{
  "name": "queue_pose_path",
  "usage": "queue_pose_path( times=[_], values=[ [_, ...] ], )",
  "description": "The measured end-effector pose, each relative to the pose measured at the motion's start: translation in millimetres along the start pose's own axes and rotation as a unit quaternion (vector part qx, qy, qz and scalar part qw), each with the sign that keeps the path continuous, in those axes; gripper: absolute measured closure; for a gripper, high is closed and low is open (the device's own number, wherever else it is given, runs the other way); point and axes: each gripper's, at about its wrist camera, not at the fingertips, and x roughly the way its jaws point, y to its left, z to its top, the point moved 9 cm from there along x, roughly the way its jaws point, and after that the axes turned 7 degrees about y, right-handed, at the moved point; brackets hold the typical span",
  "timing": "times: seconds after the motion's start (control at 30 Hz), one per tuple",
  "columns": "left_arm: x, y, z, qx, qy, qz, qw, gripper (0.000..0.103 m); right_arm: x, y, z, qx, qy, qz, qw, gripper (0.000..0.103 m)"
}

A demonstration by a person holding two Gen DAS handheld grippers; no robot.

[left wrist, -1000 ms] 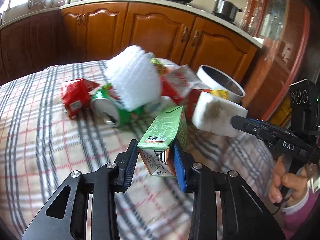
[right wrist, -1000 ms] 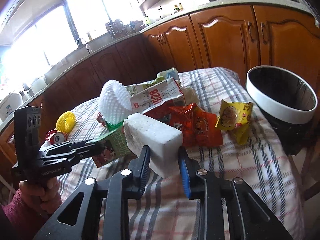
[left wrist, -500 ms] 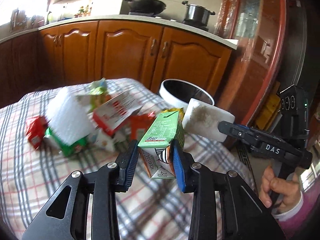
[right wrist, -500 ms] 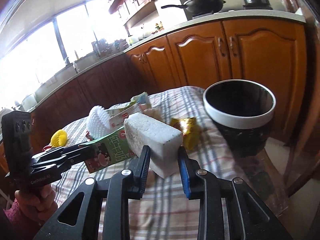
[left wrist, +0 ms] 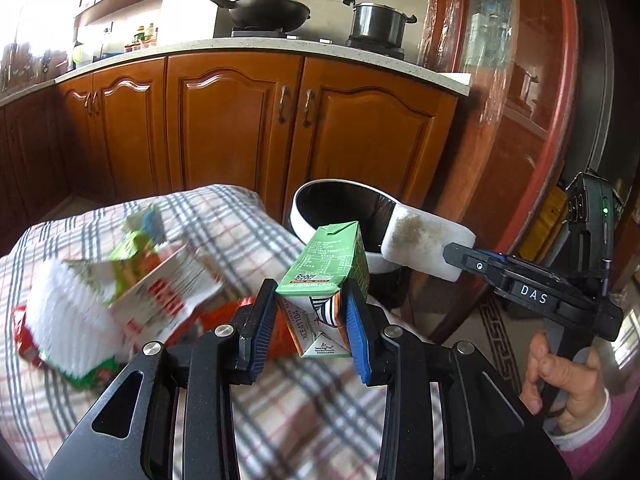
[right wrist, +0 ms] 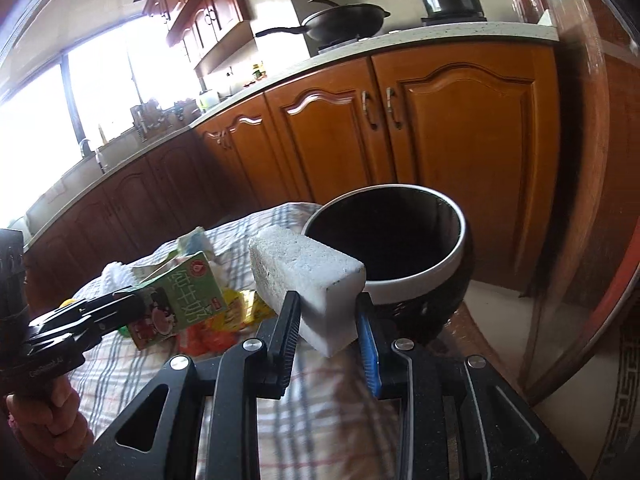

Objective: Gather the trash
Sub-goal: 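Carry the carton and foam block together over the black-and-white trash bin, then open both grippers to drop the carton and foam block into the bin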

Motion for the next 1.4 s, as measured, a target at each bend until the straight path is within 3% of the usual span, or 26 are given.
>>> queue_pose_path(
  times=[0.63,1.07,1.17,1.23,1.3,1.4],
  values=[
    [91.8,-26.5,65.9,0.016,0.029,0.006,0.9994,0.072,53.9,-54.0,47.7,-0.011,0.036,-0.064,0.997,0.074],
    [137.1,-31.2,78.2,0.027,0.062,0.014,0.9976,0.071,83.9,-69.4,52.1,-0.014,0.066,-0.068,0.995,0.072],
    [144.2,-32.2,76.6,0.025,0.074,0.014,0.9968,0.070,89.2,-69.8,51.0,-0.016,0.071,-0.065,0.995,0.067],
    [146.4,-32.0,75.8,0.023,0.080,0.016,0.9964,0.053,93.6,-71.1,51.3,-0.014,0.077,-0.063,0.995,0.062],
    [144.5,-31.4,77.4,0.022,0.076,0.022,0.9966,0.044,95.3,-71.9,50.6,-0.010,0.080,-0.059,0.995,0.056],
    [134.5,-28.4,75.8,0.018,0.067,0.021,0.9973,0.043,92.5,-72.5,49.2,-0.004,0.078,-0.053,0.996,0.047]
  ],
)
